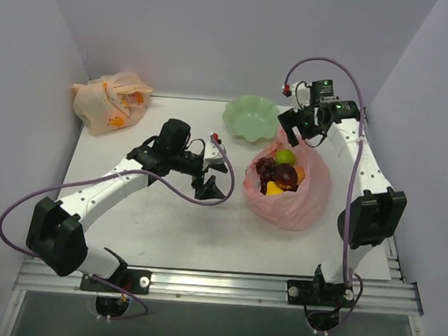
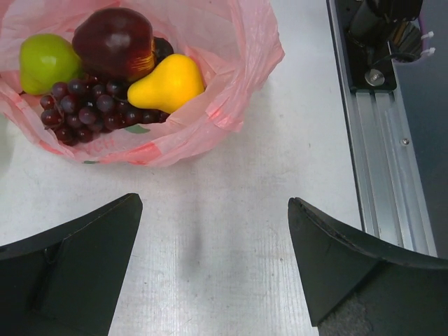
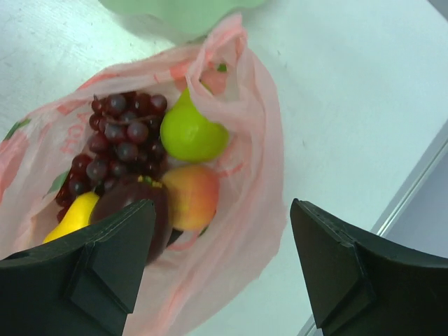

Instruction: Place the fake fruits into the plastic bag and tie a complex knot

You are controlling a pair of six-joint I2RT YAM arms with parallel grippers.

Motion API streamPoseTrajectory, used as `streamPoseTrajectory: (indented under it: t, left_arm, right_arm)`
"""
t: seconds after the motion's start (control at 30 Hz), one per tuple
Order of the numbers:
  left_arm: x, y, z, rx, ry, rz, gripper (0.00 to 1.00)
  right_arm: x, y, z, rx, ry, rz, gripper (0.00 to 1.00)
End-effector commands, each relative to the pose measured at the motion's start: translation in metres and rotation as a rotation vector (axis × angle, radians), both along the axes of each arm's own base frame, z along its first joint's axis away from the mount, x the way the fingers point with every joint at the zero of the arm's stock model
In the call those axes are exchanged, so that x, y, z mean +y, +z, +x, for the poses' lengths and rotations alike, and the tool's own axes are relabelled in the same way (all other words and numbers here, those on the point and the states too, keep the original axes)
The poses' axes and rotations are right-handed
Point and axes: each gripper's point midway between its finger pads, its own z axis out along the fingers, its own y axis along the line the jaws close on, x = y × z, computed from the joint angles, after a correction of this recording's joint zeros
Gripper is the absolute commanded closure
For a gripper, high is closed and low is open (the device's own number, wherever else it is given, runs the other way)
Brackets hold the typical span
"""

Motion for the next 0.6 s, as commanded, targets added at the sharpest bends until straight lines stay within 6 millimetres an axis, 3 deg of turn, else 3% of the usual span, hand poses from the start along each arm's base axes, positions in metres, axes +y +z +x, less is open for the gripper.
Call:
streamPoseTrajectory:
  t: [0.0,0.07,0.1,0.17,0.33,0.53,0.57]
  left_arm:
    - [0.003,0.032,-0.003,-0.031,0.013,-0.105,0.02]
    - [0.007,0.035,-0.005,-0.017,0.038,-0.117,0.03]
    - [0.008,0.036,-0.005,-0.015,0.046,-0.120,0.03]
    - [0.010,0.042,-0.007,-0.018,0.063,-0.130,0.03]
    - [0.015,0.032,-0.004,-0.028,0.108,-0.111,0.03]
    - [0.004,0.020,-0.015,-0.133,0.055,-0.044,0.03]
    - [0.002,0.019,-0.015,-0.156,0.050,-0.035,0.03]
  right_arm:
    - [0.011,-0.015,0.024,0.006,0.078,-0.128,0.20]
    - [0.018,-0.013,0.037,-0.016,0.104,-0.180,0.20]
    - [0.020,-0.026,0.042,0.006,0.121,-0.208,0.20]
    - [0.020,-0.029,0.050,0.000,0.142,-0.262,0.20]
    - [0.030,-0.055,0.064,0.026,0.182,-0.326,0.26]
    - [0.030,-0.077,0.078,0.044,0.170,-0.372,0.49]
    - [0.032,-0.080,0.079,0.046,0.168,-0.369,0.59]
